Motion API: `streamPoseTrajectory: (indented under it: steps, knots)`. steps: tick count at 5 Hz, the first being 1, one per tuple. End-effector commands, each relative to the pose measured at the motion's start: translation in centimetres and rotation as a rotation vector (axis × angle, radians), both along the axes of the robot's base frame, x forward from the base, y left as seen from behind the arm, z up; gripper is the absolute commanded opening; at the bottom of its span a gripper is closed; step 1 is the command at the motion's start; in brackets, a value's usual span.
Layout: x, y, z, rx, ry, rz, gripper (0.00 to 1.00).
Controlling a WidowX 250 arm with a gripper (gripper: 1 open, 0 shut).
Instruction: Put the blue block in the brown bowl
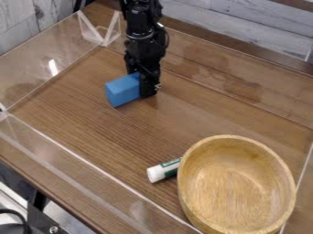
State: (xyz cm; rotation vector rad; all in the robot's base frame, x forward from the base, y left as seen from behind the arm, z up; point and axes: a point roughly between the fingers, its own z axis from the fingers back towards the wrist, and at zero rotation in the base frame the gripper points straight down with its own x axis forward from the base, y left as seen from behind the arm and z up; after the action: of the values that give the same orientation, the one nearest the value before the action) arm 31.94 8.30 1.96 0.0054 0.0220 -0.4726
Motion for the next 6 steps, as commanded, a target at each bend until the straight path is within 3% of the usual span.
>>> streamPoseTrajectory:
  steps: [1, 6]
  knots:
    - [0.9, -0.3, 2.3, 0.026, -0.058, -0.026, 0.00]
    - [0.9, -0.8, 4.1, 0.060, -0.029, -0.052, 0.00]
